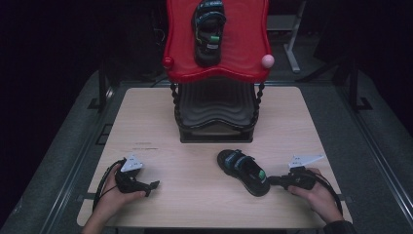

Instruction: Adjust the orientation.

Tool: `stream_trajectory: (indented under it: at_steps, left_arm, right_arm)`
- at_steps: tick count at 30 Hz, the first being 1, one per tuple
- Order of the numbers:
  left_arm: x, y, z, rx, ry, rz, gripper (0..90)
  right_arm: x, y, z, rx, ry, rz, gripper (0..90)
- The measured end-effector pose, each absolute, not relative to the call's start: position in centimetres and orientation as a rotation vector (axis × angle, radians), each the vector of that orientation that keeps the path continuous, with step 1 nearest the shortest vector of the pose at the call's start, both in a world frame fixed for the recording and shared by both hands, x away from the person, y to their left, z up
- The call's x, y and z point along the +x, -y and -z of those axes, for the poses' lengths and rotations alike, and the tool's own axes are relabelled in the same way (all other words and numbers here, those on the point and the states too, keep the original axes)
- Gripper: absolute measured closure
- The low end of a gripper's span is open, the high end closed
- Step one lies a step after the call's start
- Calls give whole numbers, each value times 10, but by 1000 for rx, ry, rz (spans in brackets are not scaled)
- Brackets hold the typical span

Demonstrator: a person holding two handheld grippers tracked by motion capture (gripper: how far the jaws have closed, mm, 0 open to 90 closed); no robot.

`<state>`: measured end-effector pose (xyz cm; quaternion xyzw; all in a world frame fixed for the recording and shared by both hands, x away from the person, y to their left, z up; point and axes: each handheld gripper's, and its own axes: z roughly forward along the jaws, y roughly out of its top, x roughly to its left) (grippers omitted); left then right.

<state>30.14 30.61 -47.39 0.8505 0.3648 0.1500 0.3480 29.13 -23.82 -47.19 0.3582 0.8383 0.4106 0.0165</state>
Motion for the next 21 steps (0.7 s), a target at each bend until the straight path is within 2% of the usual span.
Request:
stream_trajectory:
  at_steps: [9, 21]
  left_arm:
    - [301, -306, 474, 2205, -946, -389, 9]
    - [301, -306, 474, 2205, -945, -389, 9]
  right_arm:
    - [271, 222, 472, 1036, -2684, -1294, 900]
    - [263, 199, 471, 962, -2737, -1326, 900]
